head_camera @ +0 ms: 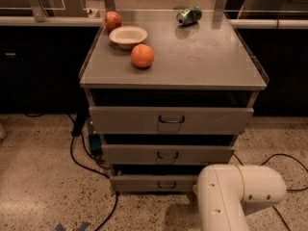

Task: Close bottom drawer

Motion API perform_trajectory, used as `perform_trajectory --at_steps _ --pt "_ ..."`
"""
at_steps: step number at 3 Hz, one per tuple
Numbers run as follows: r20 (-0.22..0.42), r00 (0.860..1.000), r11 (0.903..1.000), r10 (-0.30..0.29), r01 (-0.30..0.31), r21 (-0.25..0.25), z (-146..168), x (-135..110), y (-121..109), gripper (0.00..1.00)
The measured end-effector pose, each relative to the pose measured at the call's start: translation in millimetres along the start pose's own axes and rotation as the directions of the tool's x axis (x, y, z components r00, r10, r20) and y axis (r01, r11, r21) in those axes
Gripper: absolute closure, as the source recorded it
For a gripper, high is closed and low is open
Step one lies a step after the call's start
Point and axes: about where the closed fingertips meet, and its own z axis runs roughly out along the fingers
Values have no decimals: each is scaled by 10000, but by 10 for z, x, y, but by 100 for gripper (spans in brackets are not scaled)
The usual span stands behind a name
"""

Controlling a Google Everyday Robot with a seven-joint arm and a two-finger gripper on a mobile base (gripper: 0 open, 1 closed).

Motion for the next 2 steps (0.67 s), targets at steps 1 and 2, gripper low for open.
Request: perform_trajectory --at_steps 1,2 --pt "-45 10000 9999 22 -21 162 109 127 -117 100" --pt "-69 10000 9999 4 -3 171 119 113 -126 100"
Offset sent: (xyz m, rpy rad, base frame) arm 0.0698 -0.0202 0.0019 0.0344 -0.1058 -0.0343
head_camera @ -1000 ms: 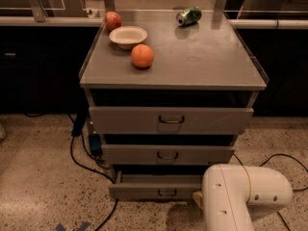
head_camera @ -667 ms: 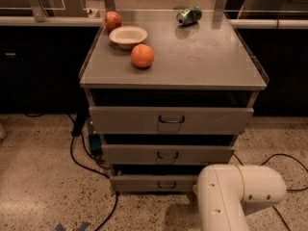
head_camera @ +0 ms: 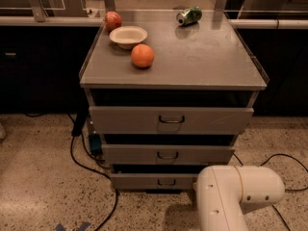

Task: Close bottom drawer

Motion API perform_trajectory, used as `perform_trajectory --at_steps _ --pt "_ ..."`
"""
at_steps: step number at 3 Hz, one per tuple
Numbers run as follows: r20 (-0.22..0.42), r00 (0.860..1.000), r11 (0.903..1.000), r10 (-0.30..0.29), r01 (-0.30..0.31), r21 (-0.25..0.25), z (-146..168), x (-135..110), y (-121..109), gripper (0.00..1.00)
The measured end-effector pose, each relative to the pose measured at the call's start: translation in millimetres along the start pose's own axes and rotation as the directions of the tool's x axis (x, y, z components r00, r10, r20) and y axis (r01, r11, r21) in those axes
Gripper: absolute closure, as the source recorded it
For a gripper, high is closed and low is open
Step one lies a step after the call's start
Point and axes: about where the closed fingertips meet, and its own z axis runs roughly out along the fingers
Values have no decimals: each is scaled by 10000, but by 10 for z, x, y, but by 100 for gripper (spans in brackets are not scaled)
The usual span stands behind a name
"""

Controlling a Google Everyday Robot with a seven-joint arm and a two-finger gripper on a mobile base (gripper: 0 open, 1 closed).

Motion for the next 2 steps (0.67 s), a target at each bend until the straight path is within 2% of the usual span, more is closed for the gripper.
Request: perform_trajectory --at_steps 1,2 --pt "-14 9998 9998 -181 181 116 59 12 -110 100" --pt "-16 9998 9998 -180 180 117 58 12 -110 100"
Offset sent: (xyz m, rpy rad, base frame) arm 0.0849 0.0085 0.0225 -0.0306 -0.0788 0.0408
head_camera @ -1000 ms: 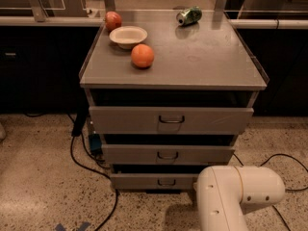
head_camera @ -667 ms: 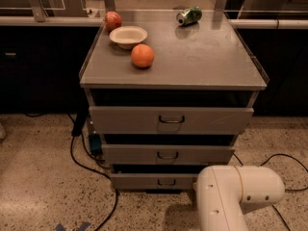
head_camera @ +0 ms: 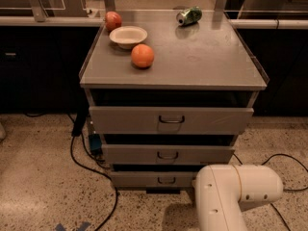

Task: Close bottom drawer

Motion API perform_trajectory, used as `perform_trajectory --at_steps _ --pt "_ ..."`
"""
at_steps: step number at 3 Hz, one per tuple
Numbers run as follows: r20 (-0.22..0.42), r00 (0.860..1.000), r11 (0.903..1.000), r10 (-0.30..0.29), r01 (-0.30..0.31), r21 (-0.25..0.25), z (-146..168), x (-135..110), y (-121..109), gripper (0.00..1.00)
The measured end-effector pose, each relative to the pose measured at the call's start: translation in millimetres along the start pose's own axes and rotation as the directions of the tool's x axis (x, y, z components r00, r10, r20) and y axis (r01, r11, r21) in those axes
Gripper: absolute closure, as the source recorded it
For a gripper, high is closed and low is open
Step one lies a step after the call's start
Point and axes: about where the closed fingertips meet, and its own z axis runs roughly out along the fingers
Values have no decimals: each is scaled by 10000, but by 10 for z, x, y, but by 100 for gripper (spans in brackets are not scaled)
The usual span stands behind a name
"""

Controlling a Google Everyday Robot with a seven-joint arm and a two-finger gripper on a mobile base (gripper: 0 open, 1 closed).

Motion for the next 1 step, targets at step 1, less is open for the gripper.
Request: perform_trajectory --at_steps 1 --pt "-338 9994 9998 74 -68 169 -174 -27 -37 100"
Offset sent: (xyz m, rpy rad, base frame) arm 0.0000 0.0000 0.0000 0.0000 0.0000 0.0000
